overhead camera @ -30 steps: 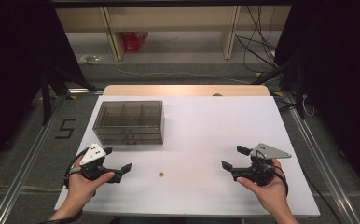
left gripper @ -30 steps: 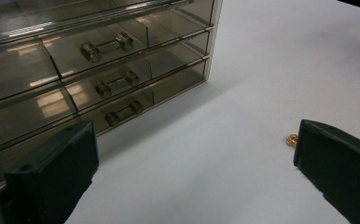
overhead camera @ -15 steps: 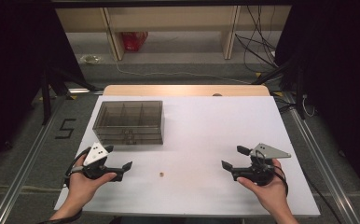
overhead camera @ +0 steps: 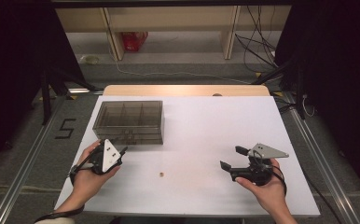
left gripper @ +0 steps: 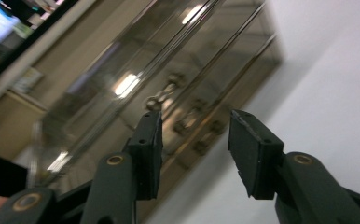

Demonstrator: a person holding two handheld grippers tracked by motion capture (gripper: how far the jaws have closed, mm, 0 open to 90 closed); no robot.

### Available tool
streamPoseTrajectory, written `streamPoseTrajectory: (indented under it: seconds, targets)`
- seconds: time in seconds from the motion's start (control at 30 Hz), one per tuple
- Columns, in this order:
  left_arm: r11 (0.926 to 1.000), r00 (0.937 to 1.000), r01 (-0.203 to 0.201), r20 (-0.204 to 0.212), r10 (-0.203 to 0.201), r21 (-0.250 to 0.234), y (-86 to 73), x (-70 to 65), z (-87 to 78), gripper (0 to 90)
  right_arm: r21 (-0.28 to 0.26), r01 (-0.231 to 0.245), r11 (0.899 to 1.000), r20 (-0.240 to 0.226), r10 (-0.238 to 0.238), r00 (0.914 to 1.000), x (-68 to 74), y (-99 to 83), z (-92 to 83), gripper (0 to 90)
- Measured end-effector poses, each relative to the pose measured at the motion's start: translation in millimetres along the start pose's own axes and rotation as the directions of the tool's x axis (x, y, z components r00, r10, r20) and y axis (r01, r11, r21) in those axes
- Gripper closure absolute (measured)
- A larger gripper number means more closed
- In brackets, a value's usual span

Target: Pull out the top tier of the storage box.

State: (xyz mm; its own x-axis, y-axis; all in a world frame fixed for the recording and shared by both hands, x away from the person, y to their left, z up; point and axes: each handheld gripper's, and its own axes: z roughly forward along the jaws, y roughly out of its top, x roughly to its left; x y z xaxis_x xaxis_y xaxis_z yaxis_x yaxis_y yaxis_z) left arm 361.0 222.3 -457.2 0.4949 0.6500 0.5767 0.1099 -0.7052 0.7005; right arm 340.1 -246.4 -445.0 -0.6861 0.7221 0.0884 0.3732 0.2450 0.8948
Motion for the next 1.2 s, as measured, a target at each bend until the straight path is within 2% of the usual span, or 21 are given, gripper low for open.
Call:
streamPoseTrajectory:
  seconds: [0.07,0.13,0.17,0.2,0.23,0.27,0.4,0.43,0.47,0.6,0.67,0.7,0.73,0.77,0.8,0.83,0.9,0.97,1.0,1.07,1.2]
  targets:
    - [0.9986,0.998,-0.052,-0.036,0.053,0.012,0.0,0.0,5.6,58.3,0.0,-0.001,1.0,-0.002,0.001,1.0,0.1,0.0,0.1,16.0]
    - [0.9926,0.9898,-0.119,-0.076,0.121,0.025,1.6,-0.4,11.0,60.7,0.0,-0.001,1.0,-0.002,0.001,1.0,0.1,-0.1,0.0,16.0]
    - [0.9926,0.9898,-0.119,-0.076,0.121,0.025,1.6,-0.4,11.0,62.4,0.0,-0.001,1.0,-0.002,0.001,1.0,0.1,-0.1,0.0,16.0]
    - [0.9846,0.9805,-0.172,-0.091,0.174,0.032,3.1,-1.5,14.8,64.3,0.001,-0.001,1.0,-0.003,0.001,1.0,0.0,-0.3,0.0,16.0]
    - [0.9846,0.9805,-0.172,-0.091,0.174,0.032,3.1,-1.5,14.8,65.3,0.001,-0.001,1.0,-0.003,0.001,1.0,0.0,-0.3,0.0,16.0]
    - [0.9746,0.9675,-0.22,-0.118,0.223,0.041,4.1,-2.4,17.8,66.6,0.004,-0.003,1.0,-0.003,0.003,1.0,-0.3,-0.6,0.2,16.0]
    - [0.9599,0.9512,-0.273,-0.132,0.279,0.066,4.8,-3.6,22.4,68.3,0.003,-0.007,1.0,-0.008,0.007,0.9999,0.0,-0.5,0.4,15.9]
    - [0.9599,0.9512,-0.273,-0.132,0.279,0.066,4.8,-3.6,22.4,68.7,0.003,-0.008,1.0,-0.009,0.008,0.9999,0.1,-0.5,0.5,16.0]
    - [0.9492,0.9401,-0.304,-0.136,0.313,0.082,4.4,-5.1,24.9,69.0,0.004,-0.008,1.0,-0.011,0.008,0.9999,0.2,-0.4,0.6,16.0]
    - [0.9419,0.9322,-0.325,-0.139,0.334,0.087,4.9,-6.8,27.6,70.6,0.003,-0.009,1.0,-0.016,0.009,0.9998,0.5,-0.5,1.4,16.0]
    - [0.9345,0.9234,-0.344,-0.148,0.354,0.093,5.5,-7.2,29.5,71.7,0.007,-0.011,1.0,-0.018,0.011,0.9998,0.7,-0.7,1.4,16.0]
    - [0.9345,0.9234,-0.344,-0.148,0.354,0.093,5.5,-7.2,29.5,72.0,0.008,-0.014,1.0,-0.019,0.014,0.9997,0.9,-0.6,1.4,16.0]
    - [0.9253,0.9128,-0.365,-0.156,0.377,0.104,5.9,-8.1,31.3,72.1,0.008,-0.015,1.0,-0.019,0.015,0.9997,1.0,-0.5,1.3,16.0]
    - [0.9252,0.9117,-0.366,-0.161,0.378,0.099,5.5,-9.1,32.7,72.3,0.007,-0.015,1.0,-0.019,0.015,0.9997,1.1,-0.5,1.3,16.0]
    - [0.9148,0.9016,-0.387,-0.161,0.402,0.118,6.0,-9.3,33.1,72.8,0.006,-0.015,1.0,-0.02,0.015,0.9997,1.1,-0.4,1.2,16.0]
    - [0.911,0.8976,-0.394,-0.162,0.41,0.123,6.0,-9.8,34.0,73.4,0.006,-0.015,1.0,-0.02,0.015,0.9997,1.1,-0.5,1.1,16.0]
    - [0.9091,0.8955,-0.397,-0.164,0.414,0.127,6.1,-10.0,34.5,74.0,0.005,-0.016,1.0,-0.02,0.016,0.9997,1.0,-0.6,1.0,16.0]
    - [0.9126,0.8988,-0.39,-0.164,0.406,0.121,6.7,-9.2,35.3,74.7,0.005,-0.018,1.0,-0.021,0.018,0.9996,0.8,-0.6,1.0,16.0]
    - [0.9075,0.8926,-0.401,-0.169,0.418,0.126,6.8,-9.1,36.0,75.1,0.005,-0.018,1.0,-0.021,0.019,0.9996,0.8,-0.7,1.1,16.0]
    - [0.9067,0.8911,-0.402,-0.174,0.419,0.128,6.3,-9.4,37.0,75.7,0.005,-0.017,1.0,-0.023,0.017,0.9996,0.8,-0.7,1.2,16.0]
    - [0.8877,0.8705,-0.435,-0.182,0.458,0.15,7.1,-10.1,37.9,77.2,0.006,-0.018,1.0,-0.025,0.018,0.9995,1.1,-0.6,1.2,16.0]
